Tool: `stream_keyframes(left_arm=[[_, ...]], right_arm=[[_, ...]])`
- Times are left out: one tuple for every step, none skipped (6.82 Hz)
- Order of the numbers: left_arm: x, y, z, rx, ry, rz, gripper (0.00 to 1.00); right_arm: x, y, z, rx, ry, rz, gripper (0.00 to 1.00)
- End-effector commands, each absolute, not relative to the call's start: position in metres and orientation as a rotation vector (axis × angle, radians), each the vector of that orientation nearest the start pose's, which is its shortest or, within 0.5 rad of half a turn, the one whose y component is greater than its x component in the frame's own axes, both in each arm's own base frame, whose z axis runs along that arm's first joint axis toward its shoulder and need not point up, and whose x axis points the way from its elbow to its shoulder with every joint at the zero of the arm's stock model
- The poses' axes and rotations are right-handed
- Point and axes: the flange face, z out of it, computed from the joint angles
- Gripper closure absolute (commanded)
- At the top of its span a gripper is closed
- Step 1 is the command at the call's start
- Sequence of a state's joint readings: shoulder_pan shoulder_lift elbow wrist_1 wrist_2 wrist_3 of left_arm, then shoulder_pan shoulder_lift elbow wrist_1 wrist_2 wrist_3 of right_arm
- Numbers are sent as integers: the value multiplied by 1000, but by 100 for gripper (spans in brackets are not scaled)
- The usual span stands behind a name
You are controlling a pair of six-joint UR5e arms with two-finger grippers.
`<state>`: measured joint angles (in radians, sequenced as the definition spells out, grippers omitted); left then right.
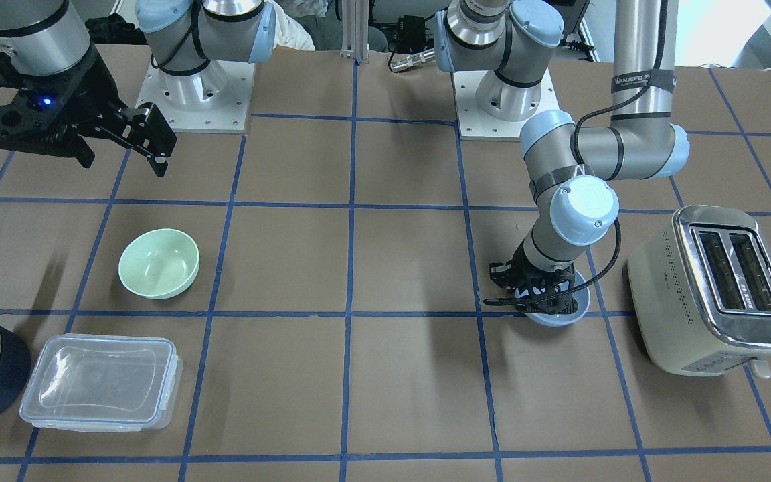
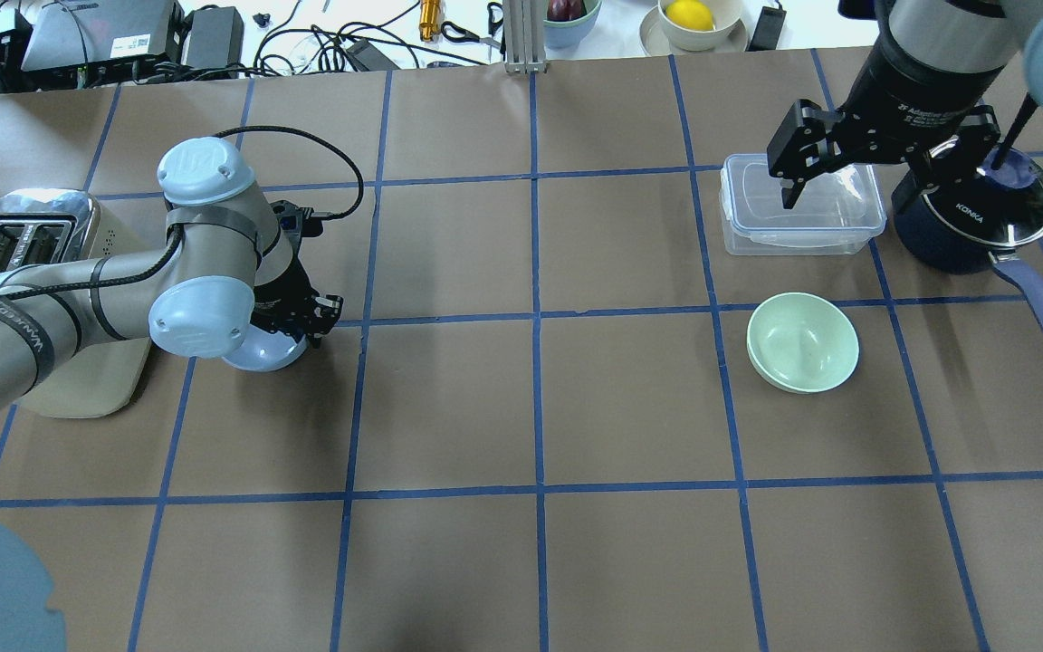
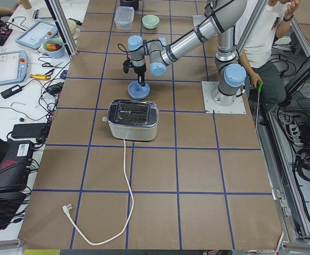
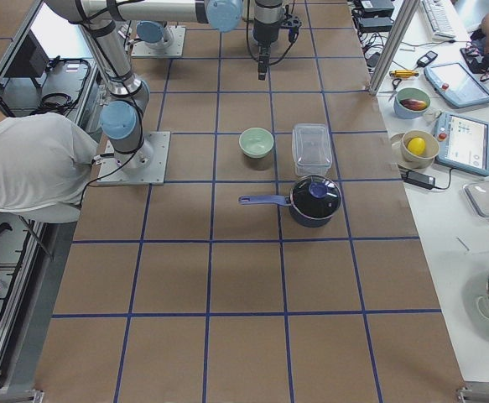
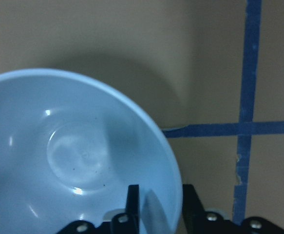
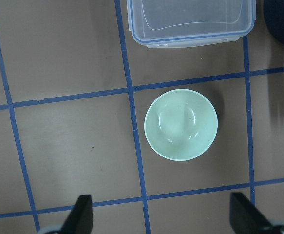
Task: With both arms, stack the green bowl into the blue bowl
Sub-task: 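Close the left gripper on the pale blue bowl's rim, then carry the blue bowl to table center with left gripper while right gripper descends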
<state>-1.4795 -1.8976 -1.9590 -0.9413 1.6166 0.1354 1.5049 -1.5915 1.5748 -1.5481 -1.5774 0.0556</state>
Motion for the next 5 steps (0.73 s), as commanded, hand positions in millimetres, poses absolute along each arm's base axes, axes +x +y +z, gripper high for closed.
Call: stream_keyframes(left_arm=[[-89, -543, 213, 104, 3069, 96, 100], [-131, -543, 229, 144, 3055, 47, 100], [-196, -549, 247, 57, 3066, -14, 100], [-272, -548, 270, -33, 3116, -25, 100], [-335, -547, 281, -176, 3178, -46, 100]], right_arm=[[101, -490, 493, 193, 3142, 10, 0], [101, -490, 494, 191, 3142, 10, 0], [101, -490, 493, 191, 3142, 10, 0], [101, -491, 492, 190, 3140, 14, 0], [101, -491, 493, 186, 3141, 17, 0]])
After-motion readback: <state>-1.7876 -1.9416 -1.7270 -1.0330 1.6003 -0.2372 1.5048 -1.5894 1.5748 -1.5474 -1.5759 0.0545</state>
